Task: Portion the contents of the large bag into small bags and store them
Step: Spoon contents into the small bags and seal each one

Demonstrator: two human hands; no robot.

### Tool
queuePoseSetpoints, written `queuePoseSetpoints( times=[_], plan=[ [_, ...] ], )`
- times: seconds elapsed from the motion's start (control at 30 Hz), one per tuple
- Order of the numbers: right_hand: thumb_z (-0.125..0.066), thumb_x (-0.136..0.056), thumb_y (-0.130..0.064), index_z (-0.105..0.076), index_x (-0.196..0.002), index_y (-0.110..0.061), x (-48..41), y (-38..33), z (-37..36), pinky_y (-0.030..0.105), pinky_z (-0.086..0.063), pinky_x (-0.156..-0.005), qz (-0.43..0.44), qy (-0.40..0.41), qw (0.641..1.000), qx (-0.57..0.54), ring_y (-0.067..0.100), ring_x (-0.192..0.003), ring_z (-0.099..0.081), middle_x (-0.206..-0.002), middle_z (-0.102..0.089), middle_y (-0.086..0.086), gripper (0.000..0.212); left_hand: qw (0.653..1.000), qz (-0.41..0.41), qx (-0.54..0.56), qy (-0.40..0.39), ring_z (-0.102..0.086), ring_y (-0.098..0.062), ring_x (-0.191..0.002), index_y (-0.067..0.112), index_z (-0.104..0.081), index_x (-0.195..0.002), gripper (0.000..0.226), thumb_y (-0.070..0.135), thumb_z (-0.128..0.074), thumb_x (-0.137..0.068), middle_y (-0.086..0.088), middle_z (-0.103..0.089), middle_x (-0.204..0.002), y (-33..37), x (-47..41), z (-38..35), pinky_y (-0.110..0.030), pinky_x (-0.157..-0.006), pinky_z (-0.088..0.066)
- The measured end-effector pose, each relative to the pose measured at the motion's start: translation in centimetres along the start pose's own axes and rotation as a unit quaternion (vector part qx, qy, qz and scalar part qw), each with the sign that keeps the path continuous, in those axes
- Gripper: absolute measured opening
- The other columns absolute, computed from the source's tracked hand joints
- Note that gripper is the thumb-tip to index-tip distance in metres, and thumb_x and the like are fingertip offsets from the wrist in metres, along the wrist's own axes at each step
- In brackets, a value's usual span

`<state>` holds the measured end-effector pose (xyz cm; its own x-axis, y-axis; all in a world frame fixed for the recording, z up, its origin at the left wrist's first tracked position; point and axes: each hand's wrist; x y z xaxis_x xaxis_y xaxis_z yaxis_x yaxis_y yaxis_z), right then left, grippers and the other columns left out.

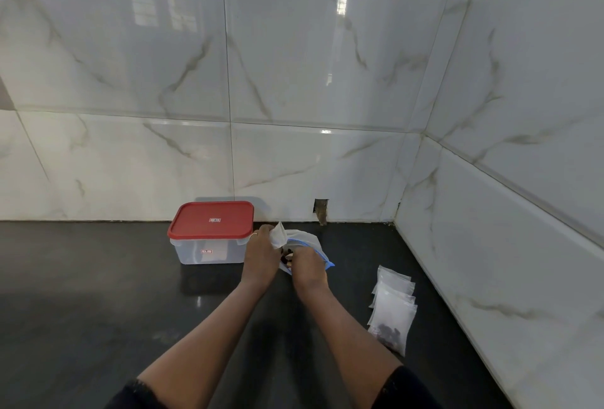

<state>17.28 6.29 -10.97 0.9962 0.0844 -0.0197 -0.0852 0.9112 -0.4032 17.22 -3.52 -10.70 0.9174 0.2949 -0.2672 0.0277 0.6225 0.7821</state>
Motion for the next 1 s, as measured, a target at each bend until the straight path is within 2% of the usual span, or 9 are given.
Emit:
queuePoseSetpoints(
  times=[0.13,0.2,0.3,0.43,0.5,0.63,0.77,1.0],
  plan=[
    [-0.043,-0.094,-0.004,-0.063,-0.114,-0.003,0.7,-0.1,0.6,0.018,-0.038,-0.063,-0.033,0.023,0.998,-0.047,0.015,-0.099,-0.057,-0.116,-0.064,0.01,0.028,1.0,-0.006,0.009,-0.005,-0.055,-0.028,-0.099,0.004,-0.051,-0.116,0.031,0.008,-0.059,-0.086,-0.013,-0.061,-0.105,-0.2,0.6,0.1,-0.026,-0.073,-0.037],
    [-0.044,-0.094,-0.005,-0.064,-0.113,-0.003,0.8,-0.1,0.3,0.018,-0.033,-0.065,-0.047,0.032,0.996,-0.065,0.016,-0.102,-0.059,-0.116,-0.065,0.01,0.027,1.0,-0.01,0.005,-0.009,-0.055,-0.028,-0.101,0.004,-0.05,-0.119,0.034,0.01,-0.06,-0.087,-0.014,-0.061,-0.109,-0.2,0.9,0.2,-0.025,-0.075,-0.037],
    [-0.041,-0.095,-0.003,-0.063,-0.113,-0.002,1.1,-0.2,0.2,0.019,-0.037,-0.069,-0.073,0.029,0.99,-0.116,0.019,-0.105,-0.06,-0.116,-0.064,0.012,0.028,1.0,-0.008,-0.003,-0.012,-0.055,-0.026,-0.104,0.005,-0.048,-0.121,0.037,0.013,-0.061,-0.087,-0.014,-0.06,-0.112,-0.2,1.1,0.3,-0.023,-0.076,-0.038],
    [-0.043,-0.094,-0.006,-0.06,-0.111,0.002,1.9,-0.1,0.9,0.029,-0.045,-0.088,-0.073,0.025,0.985,-0.154,0.03,-0.11,-0.057,-0.115,-0.061,0.019,0.025,1.0,0.004,0.0,-0.013,-0.055,-0.024,-0.106,0.006,-0.047,-0.123,0.038,0.016,-0.061,-0.088,-0.013,-0.059,-0.115,-0.2,1.2,0.3,-0.023,-0.079,-0.039],
    [-0.043,-0.094,-0.004,-0.061,-0.109,0.003,2.2,-0.1,1.0,0.029,-0.046,-0.086,-0.084,0.042,0.98,-0.173,0.029,-0.107,-0.058,-0.112,-0.062,0.018,0.025,1.0,0.003,0.0,-0.016,-0.054,-0.024,-0.108,0.006,-0.047,-0.123,0.04,0.016,-0.061,-0.088,-0.012,-0.059,-0.116,-0.1,1.2,0.3,-0.025,-0.081,-0.041],
    [-0.039,-0.093,0.002,-0.064,-0.112,0.001,2.9,-0.4,1.0,0.02,-0.046,-0.07,-0.121,0.082,0.97,-0.196,0.019,-0.098,-0.061,-0.112,-0.064,0.014,0.032,1.0,0.001,-0.006,-0.019,-0.054,-0.025,-0.108,0.006,-0.047,-0.123,0.039,0.016,-0.061,-0.087,-0.012,-0.059,-0.116,0.0,1.1,0.2,-0.029,-0.084,-0.044],
    [-0.044,-0.095,-0.004,-0.058,-0.118,0.003,3.2,-0.5,2.0,0.026,-0.048,-0.073,-0.189,0.097,0.948,-0.235,0.027,-0.104,-0.062,-0.116,-0.061,0.017,0.028,1.0,-0.001,-0.009,-0.027,-0.054,-0.025,-0.107,0.007,-0.048,-0.123,0.039,0.015,-0.061,-0.087,-0.013,-0.058,-0.116,-0.2,1.2,-0.1,-0.03,-0.083,-0.045],
    [-0.041,-0.098,-0.007,-0.052,-0.124,0.0,3.2,-0.4,2.8,0.024,-0.043,-0.066,-0.267,0.095,0.919,-0.274,0.027,-0.107,-0.061,-0.124,-0.056,0.016,0.029,0.999,-0.006,-0.006,-0.04,-0.053,-0.024,-0.108,0.01,-0.048,-0.124,0.04,0.011,-0.061,-0.086,-0.011,-0.057,-0.118,0.1,1.5,-0.4,-0.025,-0.082,-0.042]
  ],
)
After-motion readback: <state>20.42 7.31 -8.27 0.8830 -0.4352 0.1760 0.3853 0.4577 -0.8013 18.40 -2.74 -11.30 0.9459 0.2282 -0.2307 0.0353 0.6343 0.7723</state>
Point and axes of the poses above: each hand's wrist, its own x-axis away from the middle knuckle, its own z-axis out of the back of the hand, y = z × x
